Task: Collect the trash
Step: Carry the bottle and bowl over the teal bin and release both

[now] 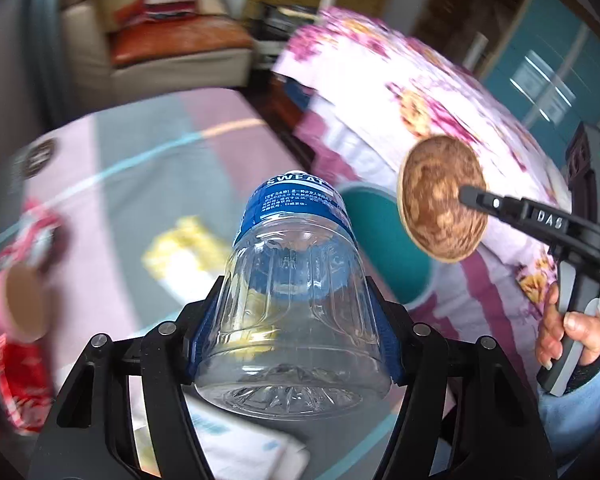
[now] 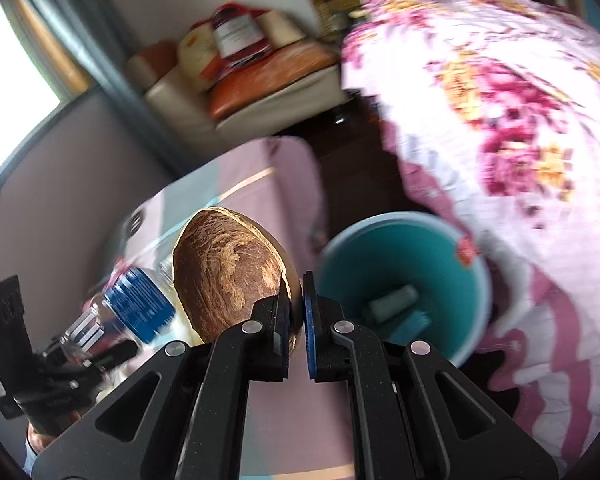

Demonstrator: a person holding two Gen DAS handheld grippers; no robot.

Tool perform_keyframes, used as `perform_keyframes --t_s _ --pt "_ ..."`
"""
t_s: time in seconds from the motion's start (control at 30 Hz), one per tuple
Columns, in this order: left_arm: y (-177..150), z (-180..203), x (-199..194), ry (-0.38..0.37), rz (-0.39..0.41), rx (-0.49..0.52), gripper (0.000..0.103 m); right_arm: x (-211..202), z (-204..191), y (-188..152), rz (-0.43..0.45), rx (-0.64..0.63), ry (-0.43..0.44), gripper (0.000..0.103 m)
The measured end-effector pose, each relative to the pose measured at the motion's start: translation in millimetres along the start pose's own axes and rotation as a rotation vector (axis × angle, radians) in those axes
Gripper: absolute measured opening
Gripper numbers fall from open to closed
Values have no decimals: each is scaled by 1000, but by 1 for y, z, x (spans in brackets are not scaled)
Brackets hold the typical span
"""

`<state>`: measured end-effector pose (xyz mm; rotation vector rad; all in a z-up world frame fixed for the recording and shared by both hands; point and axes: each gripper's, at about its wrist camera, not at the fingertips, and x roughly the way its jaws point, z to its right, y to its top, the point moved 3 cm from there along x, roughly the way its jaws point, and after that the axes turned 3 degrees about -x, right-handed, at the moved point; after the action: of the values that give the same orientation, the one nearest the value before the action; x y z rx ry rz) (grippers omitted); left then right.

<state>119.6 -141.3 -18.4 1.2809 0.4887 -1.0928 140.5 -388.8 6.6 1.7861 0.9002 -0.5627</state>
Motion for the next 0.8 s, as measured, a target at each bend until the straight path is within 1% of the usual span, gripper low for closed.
perform_keyframes --t_s 0.17,0.23,0.37,0.53,0.73,0.77,0.8 --pt "6 50 55 -40 -90 75 66 -9 50 -1 22 62 -56 6" --pt "8 63 71 -45 -117 95 66 -10 69 -1 29 87 -76 6" --pt "10 90 100 -49 -159 149 66 -6 90 -2 32 130 -88 6" --pt "7 105 127 -42 -209 160 67 -1 107 -4 20 148 -110 6" --pt "2 104 142 -28 -245 150 67 8 114 -7 1 157 -113 6" --pt "2 103 141 -32 -242 147 69 9 114 -7 -2 157 -112 6" --pt "3 103 141 -29 -236 146 74 12 114 -8 -7 156 -110 6"
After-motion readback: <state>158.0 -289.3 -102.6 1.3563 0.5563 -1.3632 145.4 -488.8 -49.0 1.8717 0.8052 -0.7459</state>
